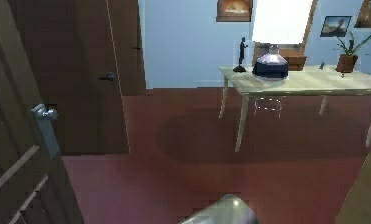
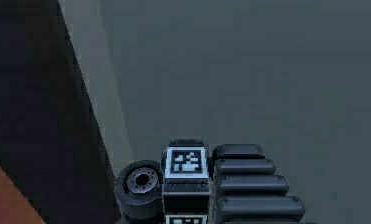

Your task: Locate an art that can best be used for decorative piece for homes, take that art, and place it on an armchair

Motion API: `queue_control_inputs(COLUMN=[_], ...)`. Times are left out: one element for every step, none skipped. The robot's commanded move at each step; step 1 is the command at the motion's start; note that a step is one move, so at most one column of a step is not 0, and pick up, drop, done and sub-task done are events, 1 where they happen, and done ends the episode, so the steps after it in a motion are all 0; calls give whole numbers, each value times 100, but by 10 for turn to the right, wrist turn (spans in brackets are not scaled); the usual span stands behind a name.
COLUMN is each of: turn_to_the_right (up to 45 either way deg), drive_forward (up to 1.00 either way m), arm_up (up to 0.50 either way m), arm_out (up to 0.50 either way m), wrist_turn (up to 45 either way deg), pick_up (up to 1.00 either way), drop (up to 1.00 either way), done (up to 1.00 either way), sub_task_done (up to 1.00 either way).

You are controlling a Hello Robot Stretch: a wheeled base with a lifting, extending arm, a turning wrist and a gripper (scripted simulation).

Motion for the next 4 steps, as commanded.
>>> queue_control_inputs(turn_to_the_right=[0, -30, 0, 0], drive_forward=[20, 0, 100, 100], arm_up=[0, 0, 0, 0], arm_out=[0, 0, 0, 0], wrist_turn=[0, 0, 0, 0], pick_up=[0, 0, 0, 0], drop=[0, 0, 0, 0], done=[0, 0, 0, 0], sub_task_done=[0, 0, 0, 0])
